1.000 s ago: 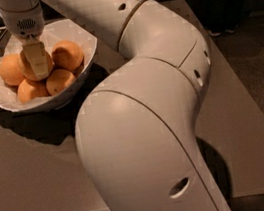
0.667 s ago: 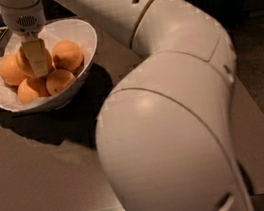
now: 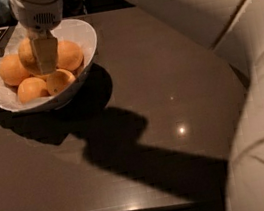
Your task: Pick orange from white bowl
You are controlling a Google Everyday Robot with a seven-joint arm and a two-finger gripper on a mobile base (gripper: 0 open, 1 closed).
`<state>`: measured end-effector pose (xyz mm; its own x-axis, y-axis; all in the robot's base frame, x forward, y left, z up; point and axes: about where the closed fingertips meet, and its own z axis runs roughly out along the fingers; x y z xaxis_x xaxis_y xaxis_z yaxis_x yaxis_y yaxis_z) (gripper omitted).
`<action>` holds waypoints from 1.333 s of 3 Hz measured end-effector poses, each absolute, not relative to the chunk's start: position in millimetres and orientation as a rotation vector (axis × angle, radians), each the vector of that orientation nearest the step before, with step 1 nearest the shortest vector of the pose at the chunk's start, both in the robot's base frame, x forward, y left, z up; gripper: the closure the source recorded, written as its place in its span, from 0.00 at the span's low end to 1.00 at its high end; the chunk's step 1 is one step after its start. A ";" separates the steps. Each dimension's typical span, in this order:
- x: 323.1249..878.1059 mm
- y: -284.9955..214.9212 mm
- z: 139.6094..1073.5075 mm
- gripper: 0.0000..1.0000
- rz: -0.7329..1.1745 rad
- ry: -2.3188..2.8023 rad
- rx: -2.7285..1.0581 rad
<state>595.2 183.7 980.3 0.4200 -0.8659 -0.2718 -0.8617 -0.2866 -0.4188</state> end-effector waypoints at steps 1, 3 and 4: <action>565.1 169.4 993.8 1.00 -0.031 1.412 -2.127; 501.6 137.2 1002.4 1.00 -0.051 1.398 -2.039; 476.2 119.9 998.6 1.00 -0.059 1.437 -1.971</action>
Offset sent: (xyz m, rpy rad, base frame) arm -0.1032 -0.0509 0.0270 0.1200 -0.1239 -0.0009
